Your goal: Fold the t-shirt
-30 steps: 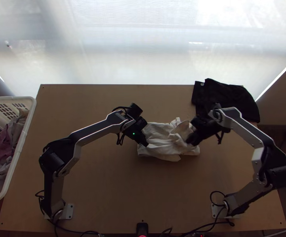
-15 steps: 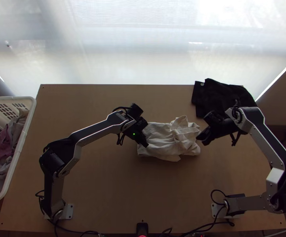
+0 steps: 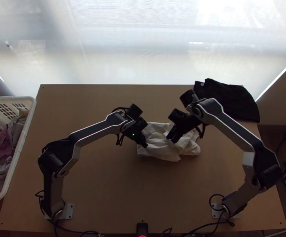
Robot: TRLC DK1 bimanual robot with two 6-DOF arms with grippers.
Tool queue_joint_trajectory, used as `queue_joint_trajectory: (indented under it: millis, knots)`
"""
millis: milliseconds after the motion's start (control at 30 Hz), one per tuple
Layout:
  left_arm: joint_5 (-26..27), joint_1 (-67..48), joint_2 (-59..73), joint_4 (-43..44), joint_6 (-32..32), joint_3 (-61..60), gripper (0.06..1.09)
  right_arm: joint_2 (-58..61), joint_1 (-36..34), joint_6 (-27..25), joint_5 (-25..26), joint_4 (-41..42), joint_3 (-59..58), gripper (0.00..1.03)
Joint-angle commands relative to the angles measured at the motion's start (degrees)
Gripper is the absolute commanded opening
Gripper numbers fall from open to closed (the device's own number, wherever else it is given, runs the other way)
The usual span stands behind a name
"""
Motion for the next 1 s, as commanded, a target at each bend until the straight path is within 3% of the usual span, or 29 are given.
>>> queue_joint_trajectory:
  millis: [0,267,533,767,967]
  knots:
    - [-0.54,0.11,-0.68,-0.42,0.33,-0.25,0.11,4.79,2.15,0.63,0.09,1.68,2.98,0.03]
    - [-1.50,-0.06,-0.77,-0.42,0.86,-0.43,0.11,4.44,-3.12,-2.97,0.62,4.05,-5.11,0.03]
    - [-1.94,-0.15,-0.42,-0.25,1.04,-0.87,0.11,8.13,-4.26,-3.06,3.26,12.05,-11.61,0.03]
    - [-2.47,-0.15,-0.51,-0.34,1.65,-1.04,0.11,6.02,-19.12,-10.44,4.93,12.84,-18.12,0.03]
    - [-2.73,-0.85,0.29,-0.16,1.83,-0.78,0.11,-0.14,-33.62,-18.97,5.28,5.72,-19.70,0.03]
